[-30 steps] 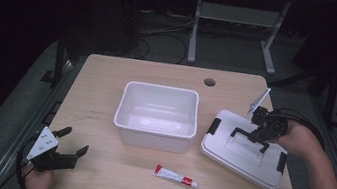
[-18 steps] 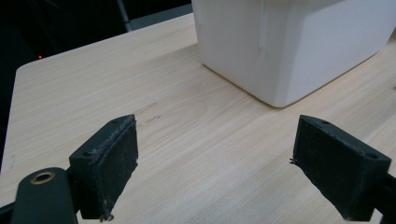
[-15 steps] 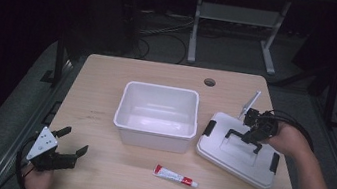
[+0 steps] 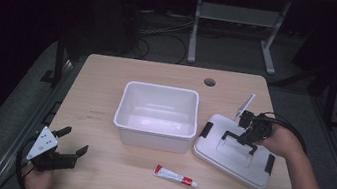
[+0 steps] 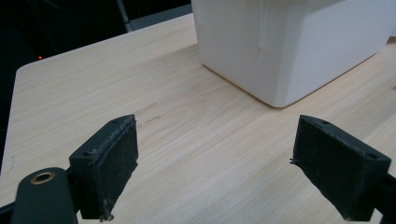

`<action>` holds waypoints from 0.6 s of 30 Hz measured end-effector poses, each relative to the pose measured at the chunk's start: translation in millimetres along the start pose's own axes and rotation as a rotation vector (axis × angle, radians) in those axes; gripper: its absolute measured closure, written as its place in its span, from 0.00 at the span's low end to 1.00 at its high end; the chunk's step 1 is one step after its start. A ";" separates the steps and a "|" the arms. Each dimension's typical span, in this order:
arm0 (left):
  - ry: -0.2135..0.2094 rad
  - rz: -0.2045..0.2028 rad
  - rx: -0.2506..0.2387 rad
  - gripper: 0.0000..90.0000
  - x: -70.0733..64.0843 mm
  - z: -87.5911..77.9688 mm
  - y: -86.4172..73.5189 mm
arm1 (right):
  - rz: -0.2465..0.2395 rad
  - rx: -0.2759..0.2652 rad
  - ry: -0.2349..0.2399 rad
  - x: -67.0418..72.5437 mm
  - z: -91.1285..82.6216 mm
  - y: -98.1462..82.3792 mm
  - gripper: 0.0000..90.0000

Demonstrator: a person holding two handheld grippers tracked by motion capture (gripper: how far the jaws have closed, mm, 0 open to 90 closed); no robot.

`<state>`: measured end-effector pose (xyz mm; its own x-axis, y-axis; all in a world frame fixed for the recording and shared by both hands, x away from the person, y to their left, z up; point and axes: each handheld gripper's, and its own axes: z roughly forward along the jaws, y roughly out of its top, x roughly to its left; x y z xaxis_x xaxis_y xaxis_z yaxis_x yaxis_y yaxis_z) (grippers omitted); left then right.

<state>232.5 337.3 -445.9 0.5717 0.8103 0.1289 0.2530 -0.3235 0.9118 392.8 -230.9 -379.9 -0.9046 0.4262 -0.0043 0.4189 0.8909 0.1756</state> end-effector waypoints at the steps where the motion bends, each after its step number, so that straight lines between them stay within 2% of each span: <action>1: 0.000 0.000 -0.001 0.15 0.1 0.0 0.0 | -0.002 0.002 -0.002 0.2 0.8 0.6 0.93; 18: -0.002 0.004 -0.001 0.15 -0.5 0.1 0.1 | -0.003 0.005 0.001 5.0 6.6 1.1 0.93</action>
<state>232.3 336.8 -445.8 0.5741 0.8081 0.1319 0.2498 -0.3263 0.9117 389.3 -226.7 -386.2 -0.9059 0.4234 -0.0038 0.4166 0.8929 0.1709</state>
